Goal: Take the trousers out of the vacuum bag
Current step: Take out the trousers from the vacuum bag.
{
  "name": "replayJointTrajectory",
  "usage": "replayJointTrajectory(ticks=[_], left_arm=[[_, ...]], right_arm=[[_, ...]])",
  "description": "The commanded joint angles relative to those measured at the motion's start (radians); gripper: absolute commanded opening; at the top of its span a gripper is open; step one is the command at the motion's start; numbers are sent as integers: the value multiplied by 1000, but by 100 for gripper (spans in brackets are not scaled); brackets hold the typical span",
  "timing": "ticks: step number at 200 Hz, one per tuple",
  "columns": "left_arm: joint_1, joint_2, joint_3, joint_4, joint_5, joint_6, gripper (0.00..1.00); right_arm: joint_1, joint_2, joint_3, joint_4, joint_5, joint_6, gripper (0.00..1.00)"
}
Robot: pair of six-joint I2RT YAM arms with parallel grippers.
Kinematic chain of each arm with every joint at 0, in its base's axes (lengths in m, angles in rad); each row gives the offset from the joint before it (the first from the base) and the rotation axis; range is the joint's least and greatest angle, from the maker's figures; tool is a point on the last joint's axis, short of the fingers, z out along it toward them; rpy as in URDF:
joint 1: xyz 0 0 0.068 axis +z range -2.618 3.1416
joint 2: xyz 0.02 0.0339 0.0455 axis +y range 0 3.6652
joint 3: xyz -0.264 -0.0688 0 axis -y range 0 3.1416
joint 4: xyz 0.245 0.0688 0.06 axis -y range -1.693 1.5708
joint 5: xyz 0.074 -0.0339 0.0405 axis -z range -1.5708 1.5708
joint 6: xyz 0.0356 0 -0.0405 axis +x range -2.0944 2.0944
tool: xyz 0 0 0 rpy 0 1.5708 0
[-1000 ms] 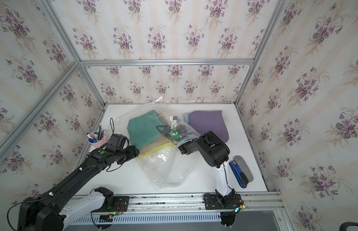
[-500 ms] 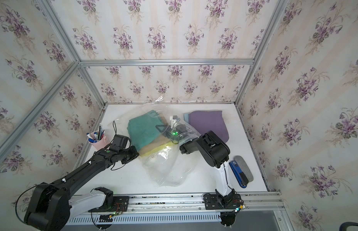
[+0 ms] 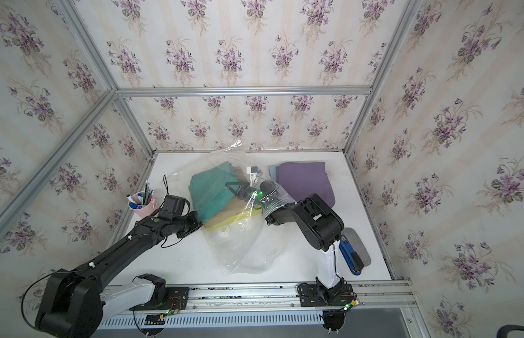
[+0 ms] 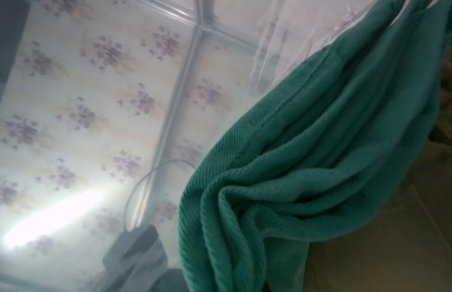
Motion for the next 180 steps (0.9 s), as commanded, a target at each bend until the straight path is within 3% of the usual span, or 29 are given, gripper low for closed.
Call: replayJointTrajectory(ticks=[1,78,116,180], left_arm=[[12,-15,22,-6,-26,29,0],[30,-27,27,-22,-8,41,0],[33,-27,30,-23,-9,47,0],[35,-12,42,-25,-18,65,0]], right_arm=[[-4,-55,-60,174,-73,8,0],[-24,-302,-358,-41,-28,-92,0],[-21,-406,-511,-54,13,-95,0],[-13,-711,-627,-551,220,-162,0]])
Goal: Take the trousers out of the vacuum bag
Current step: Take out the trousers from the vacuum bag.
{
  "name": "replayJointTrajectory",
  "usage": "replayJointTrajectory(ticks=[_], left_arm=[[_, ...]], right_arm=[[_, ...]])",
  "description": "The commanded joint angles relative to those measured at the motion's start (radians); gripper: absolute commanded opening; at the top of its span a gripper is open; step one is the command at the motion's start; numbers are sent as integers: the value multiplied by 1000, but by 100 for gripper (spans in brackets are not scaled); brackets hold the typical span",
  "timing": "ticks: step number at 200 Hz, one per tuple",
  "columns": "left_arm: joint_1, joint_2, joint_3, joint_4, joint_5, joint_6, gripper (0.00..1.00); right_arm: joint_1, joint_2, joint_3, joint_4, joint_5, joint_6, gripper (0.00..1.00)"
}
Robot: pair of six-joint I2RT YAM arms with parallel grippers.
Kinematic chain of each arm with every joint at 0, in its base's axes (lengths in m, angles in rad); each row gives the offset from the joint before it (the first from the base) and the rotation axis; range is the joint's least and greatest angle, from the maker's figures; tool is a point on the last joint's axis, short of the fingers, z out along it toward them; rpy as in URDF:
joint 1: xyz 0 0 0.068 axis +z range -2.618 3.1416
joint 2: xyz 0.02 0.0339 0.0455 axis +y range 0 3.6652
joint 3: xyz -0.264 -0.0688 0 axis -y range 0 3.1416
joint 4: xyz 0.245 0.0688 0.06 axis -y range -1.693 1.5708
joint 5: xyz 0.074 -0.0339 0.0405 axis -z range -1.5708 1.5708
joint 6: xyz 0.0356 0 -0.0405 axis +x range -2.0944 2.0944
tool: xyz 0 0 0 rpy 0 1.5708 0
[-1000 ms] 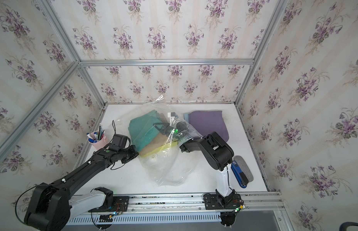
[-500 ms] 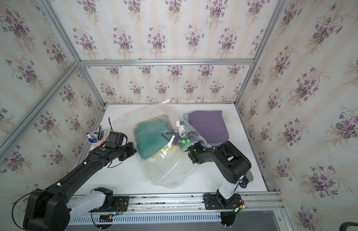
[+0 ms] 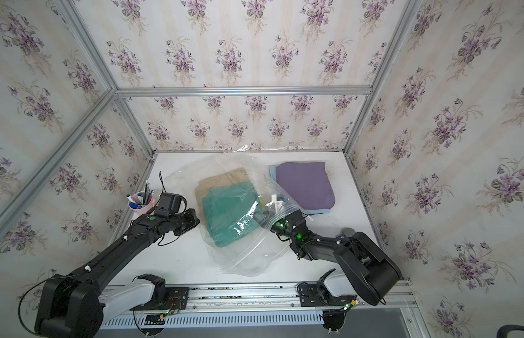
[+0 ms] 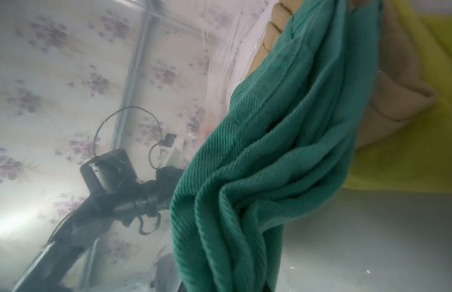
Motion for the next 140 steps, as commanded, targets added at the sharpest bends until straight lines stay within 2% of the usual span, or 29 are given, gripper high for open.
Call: replayJointTrajectory(ticks=[1,43,140], left_arm=[[2,1,8,15,-24,21,0],[2,7,13,18,-29,37,0],[2,44,27,26,-76,70,0]], right_arm=[[4,-94,-25,-232,97,-31,0],[4,-328,-63,-533,231,-14,0],[4,-805,-69,-1142,361,13,0]])
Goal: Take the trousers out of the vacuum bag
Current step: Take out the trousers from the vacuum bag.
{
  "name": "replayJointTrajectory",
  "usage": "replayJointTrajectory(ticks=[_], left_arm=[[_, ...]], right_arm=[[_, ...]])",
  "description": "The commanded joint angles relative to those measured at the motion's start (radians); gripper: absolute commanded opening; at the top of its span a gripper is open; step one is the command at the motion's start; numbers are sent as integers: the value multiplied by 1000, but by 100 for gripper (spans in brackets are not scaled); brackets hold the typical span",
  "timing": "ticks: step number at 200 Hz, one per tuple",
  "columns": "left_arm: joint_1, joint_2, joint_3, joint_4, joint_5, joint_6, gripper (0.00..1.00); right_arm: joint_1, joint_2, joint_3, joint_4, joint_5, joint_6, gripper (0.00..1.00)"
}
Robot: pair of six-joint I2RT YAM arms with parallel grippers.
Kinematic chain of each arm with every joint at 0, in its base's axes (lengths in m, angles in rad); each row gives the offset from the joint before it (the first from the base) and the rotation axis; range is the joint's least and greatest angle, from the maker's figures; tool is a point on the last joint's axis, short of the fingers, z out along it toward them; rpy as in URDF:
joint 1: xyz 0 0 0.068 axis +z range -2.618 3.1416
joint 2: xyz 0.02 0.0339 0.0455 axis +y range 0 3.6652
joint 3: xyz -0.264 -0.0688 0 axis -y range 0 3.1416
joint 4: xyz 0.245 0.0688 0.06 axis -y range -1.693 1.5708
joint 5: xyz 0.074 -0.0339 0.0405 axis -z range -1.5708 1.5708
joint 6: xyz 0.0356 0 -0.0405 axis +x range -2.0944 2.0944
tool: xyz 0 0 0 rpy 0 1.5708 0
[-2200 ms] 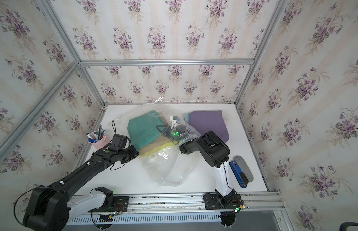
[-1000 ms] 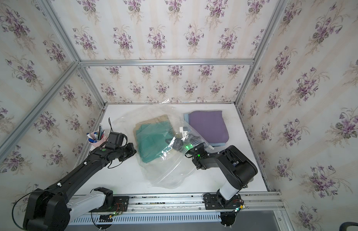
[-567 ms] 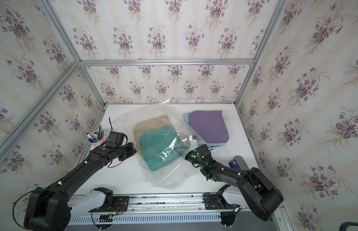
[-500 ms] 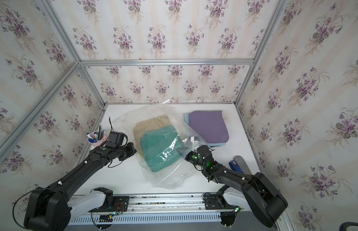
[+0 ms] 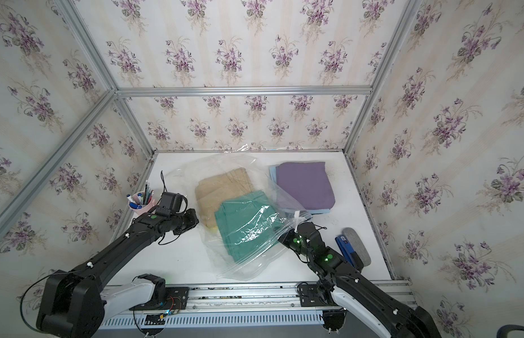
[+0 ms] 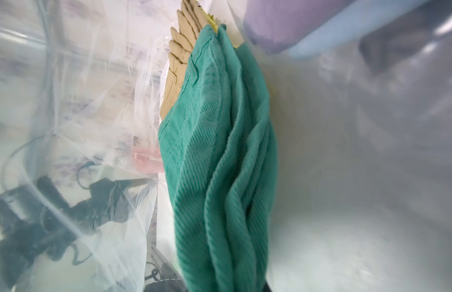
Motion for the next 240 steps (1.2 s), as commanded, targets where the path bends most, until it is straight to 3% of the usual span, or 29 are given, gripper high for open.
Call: replayJointTrajectory(ticks=[1,30,73,92,102,173,202,240], left_arm=[[2,13,19,29,-39,22,0],[1,10,43,18,-38,33,0],[2,-3,90,-6,6,61,0],[0,-11,105,-6,38,66,4],[-2,-17,119,-12,46,69,10],[-34,-108,290,-128,84,126,99],[-137,-145,378,-182,29,156,100],[-380,-142,479,-236,-116,193,100]], right_arm=[[-1,-100,7,-228,68,18,0],[-1,-199,9,-346,104,28,0],[0,-212,-35,-314,95,24,0],[0,-228,-54,-295,104,26,0],[0,-237,-62,-280,107,26,0],[-1,-279,-30,-277,146,29,0],[0,-337,-18,-321,167,30,0],[-1,-389,-42,-331,171,49,0]])
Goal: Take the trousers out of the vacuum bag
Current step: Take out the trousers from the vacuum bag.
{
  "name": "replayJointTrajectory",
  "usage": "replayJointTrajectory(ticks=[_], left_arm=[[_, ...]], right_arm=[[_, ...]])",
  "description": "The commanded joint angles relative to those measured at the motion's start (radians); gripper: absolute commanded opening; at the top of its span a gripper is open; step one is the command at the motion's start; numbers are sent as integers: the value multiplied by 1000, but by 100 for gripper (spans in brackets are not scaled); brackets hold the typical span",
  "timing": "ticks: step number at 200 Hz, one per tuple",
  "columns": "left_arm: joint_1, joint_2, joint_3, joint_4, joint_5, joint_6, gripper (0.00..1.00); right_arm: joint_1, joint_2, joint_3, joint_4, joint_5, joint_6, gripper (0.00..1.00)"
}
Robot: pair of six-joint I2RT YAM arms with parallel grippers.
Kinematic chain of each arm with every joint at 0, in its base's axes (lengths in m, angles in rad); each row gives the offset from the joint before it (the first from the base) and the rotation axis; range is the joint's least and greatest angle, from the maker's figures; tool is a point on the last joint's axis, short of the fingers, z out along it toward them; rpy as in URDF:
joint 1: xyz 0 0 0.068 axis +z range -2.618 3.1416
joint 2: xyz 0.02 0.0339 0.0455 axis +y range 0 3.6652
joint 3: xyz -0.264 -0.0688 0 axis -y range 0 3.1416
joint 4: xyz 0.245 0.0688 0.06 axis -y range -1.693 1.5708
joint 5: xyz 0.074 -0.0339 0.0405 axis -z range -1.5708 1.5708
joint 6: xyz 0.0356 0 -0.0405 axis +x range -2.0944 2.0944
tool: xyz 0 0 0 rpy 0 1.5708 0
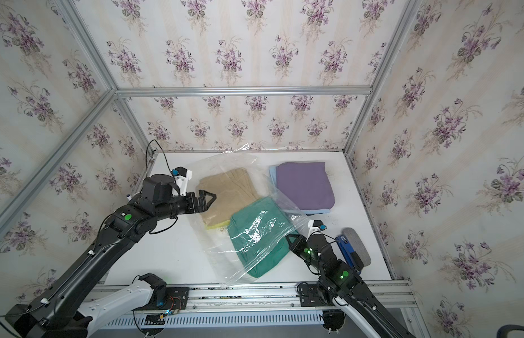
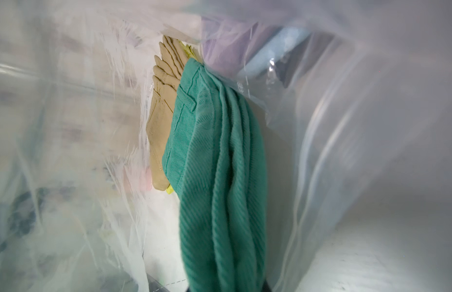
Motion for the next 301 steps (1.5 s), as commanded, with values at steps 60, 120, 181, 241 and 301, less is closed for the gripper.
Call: replayJointTrajectory(ticks=[60,120,181,241,301], left_arm=[[-369,170,264,-58,-174,168,100],[-684,351,425,-94,-349,263,100],[-933,522,497,-136,-507,277,100],[-1040,685,564,-196,-602,274,91],[-1055,745,464,-170,-676,146,91]], right_arm=[[0,29,-12,55,56,0,0],[-1,-2,11,4,80,-12,0],[-1,-97,-2,-57,80,2,0],[-1,-228,-5,-158,95,16,0],[-1,-227,1,-160,84,9,0]])
